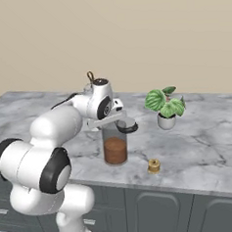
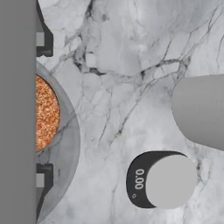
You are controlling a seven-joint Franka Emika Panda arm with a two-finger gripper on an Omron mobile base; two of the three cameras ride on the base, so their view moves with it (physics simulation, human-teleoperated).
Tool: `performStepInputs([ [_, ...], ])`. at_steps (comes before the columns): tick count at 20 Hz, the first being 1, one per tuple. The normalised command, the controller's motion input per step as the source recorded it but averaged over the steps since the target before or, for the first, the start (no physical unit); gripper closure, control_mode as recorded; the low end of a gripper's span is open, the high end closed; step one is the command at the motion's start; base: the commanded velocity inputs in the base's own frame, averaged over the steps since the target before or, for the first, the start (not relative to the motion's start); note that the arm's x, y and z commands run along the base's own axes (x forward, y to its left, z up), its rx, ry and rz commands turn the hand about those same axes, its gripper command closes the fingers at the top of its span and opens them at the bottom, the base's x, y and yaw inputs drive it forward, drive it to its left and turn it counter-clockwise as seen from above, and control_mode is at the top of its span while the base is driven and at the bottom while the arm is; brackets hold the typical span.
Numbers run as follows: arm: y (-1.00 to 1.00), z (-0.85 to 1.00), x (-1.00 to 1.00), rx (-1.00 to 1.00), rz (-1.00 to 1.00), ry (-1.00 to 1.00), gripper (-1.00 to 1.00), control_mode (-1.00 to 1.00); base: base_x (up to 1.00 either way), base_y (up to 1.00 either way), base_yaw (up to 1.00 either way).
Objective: Pick the jar and candle from the dining table and place them in the open cabinet. Close the cabinet after placing the objects.
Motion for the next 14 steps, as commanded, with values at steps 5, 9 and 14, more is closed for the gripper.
performStepInputs([
  [5,0.0,-0.43,-0.06,-0.01,0.03,0.0,1.0,-1.0,0.0,0.0,0.0],
  [9,0.0,-0.42,-0.23,-0.01,0.03,0.0,1.0,-1.0,0.0,0.0,0.0],
  [14,0.0,-0.33,-0.37,0.0,0.05,0.0,1.0,-1.0,0.0,0.0,0.0],
])
